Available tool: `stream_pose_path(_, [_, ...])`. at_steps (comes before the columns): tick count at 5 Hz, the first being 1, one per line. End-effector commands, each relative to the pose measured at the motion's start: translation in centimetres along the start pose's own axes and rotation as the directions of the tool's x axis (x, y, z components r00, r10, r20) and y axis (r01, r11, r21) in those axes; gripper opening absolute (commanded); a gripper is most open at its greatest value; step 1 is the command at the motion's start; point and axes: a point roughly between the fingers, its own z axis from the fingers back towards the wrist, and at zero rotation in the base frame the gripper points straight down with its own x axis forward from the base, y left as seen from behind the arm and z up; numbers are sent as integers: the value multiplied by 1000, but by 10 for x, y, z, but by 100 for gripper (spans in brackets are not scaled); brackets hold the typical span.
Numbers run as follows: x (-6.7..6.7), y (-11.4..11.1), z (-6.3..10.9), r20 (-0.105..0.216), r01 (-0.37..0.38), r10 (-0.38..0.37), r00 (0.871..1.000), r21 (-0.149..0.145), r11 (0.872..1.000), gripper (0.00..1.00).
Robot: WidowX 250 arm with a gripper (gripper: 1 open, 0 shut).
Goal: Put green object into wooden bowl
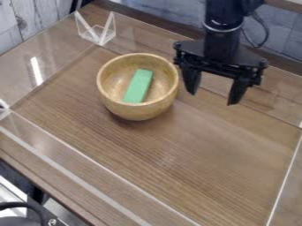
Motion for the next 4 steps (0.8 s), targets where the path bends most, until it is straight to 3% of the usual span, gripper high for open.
stream_pose_path(1, [7, -5, 0, 47, -19, 19, 999, -10, 1000, 100])
stream_pose_path(2, [5, -3, -11, 48, -35, 35, 998, 0, 999, 100])
stream_pose_path(4, [31, 6, -10, 36, -10, 10, 999, -8, 1000, 100])
